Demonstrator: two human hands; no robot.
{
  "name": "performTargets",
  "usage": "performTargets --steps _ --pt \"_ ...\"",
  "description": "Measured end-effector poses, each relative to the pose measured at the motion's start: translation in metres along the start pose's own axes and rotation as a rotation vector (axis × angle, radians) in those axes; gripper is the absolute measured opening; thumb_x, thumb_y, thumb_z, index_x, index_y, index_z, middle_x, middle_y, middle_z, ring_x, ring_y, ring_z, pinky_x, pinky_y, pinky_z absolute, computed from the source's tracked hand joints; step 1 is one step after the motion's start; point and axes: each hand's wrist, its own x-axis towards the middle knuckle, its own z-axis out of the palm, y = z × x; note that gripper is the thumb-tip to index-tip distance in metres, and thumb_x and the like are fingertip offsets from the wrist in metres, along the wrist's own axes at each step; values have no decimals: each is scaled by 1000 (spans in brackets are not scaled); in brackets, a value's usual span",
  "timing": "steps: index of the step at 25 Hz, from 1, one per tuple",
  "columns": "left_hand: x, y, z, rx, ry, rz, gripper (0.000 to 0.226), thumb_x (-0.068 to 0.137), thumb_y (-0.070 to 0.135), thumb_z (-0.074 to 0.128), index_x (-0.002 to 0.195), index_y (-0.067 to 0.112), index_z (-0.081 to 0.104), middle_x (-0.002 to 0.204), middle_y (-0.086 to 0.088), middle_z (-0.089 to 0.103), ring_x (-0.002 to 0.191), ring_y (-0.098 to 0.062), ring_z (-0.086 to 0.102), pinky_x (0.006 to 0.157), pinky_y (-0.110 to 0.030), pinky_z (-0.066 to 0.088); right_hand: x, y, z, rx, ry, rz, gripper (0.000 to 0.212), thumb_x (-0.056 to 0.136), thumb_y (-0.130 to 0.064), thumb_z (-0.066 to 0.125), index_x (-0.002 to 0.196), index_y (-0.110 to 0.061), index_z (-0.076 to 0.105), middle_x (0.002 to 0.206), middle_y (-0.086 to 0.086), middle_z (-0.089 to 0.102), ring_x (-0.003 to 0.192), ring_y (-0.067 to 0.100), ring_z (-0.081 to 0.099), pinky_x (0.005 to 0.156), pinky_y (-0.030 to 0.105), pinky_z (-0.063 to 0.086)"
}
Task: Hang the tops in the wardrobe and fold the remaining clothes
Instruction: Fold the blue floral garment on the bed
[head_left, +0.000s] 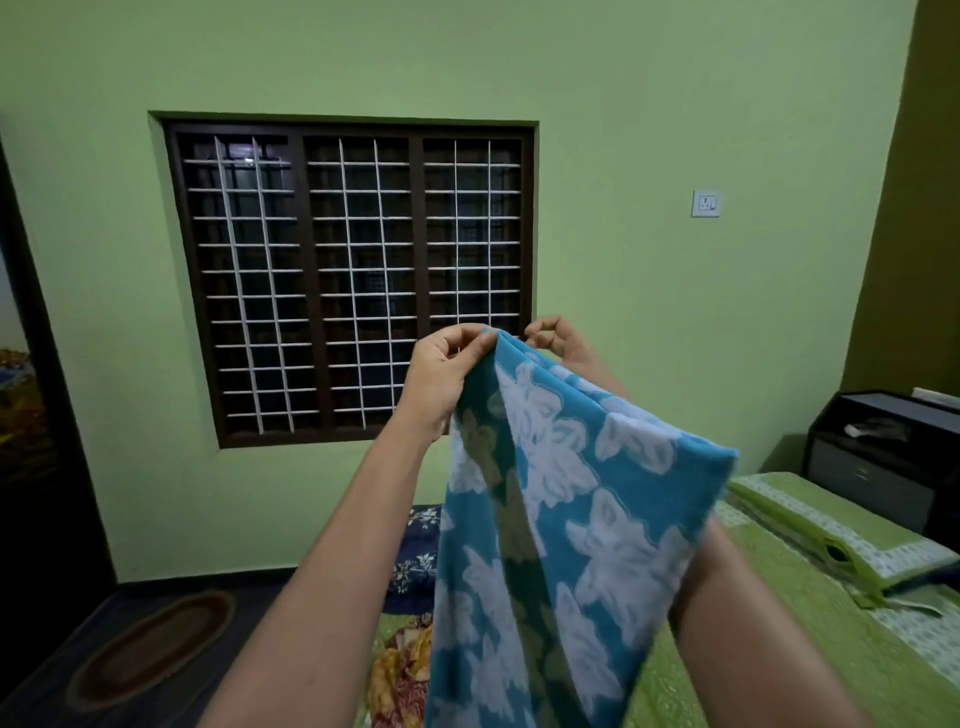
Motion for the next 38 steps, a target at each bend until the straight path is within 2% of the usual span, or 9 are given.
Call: performTargets --steps 3,7,9,13,18,22,29,32,38 --pt "17 -21 -14 371 222 91 9 92 20 61 91 14 67 95 -6 65 79 -7 57 66 -9 44 -26 -32 -20 -97 -92 126 20 92 -36 53 94 -18 62 96 -1 64 75 11 58 69 22 49" --pt "28 -29 -25 601 385 143 17 95 20 55 100 6 64 104 -6 55 87 -10 50 71 -7 36 -39 -41 -40 -816 -345 643 51 80 -66 52 101 -22 67 101 -5 68 86 12 65 72 27 50" --pt "29 -34 -32 620 344 118 16 96 20 54 100 7 63 99 -6 63 86 -12 54 71 -16 39 -40 -21 -50 -1161 -340 710 51 85 -58 58 108 -13 66 100 0 66 88 18 66 66 26 45" --pt "15 -49 -46 671 42 135 3 94 16 58 93 15 60 86 -1 65 76 -9 57 64 -7 41 -61 1 -66 -1479 72 601 43 94 -52 47 110 -18 67 99 4 64 83 24 58 67 30 44" --pt "-25 -76 -34 895 -67 102 18 95 20 55 106 15 69 92 -4 70 83 -19 62 67 -22 38 -114 -12 -63 -1620 62 523 36 96 -49 45 113 -25 66 109 1 64 96 24 60 65 29 40" --pt "-64 -62 8 987 11 34 16 95 29 55 103 24 68 75 -3 67 68 -21 59 60 -30 41 -160 -37 -86 -1541 25 608 37 95 -52 46 112 -24 66 106 0 65 87 21 65 63 30 46" --pt "-137 -41 122 432 -104 -336 6 100 13 46 99 9 50 88 -13 64 58 -20 71 61 -33 60 -256 -81 -157 -1617 38 587 31 95 -41 53 106 -18 69 82 1 63 78 22 60 63 31 49" --pt "-160 -39 164 374 -147 -383 4 101 11 44 100 7 45 82 -15 62 61 -19 71 58 -31 60 -290 -84 -200 -1267 157 553 21 92 -24 63 101 -6 70 65 0 63 64 16 68 69 35 58" --pt "-131 -63 227 371 -94 -370 6 100 10 45 104 5 47 81 -12 63 68 -18 70 58 -26 59 -290 -58 -266 -705 546 398 29 87 0 64 110 -9 48 87 7 57 57 21 67 55 32 59"
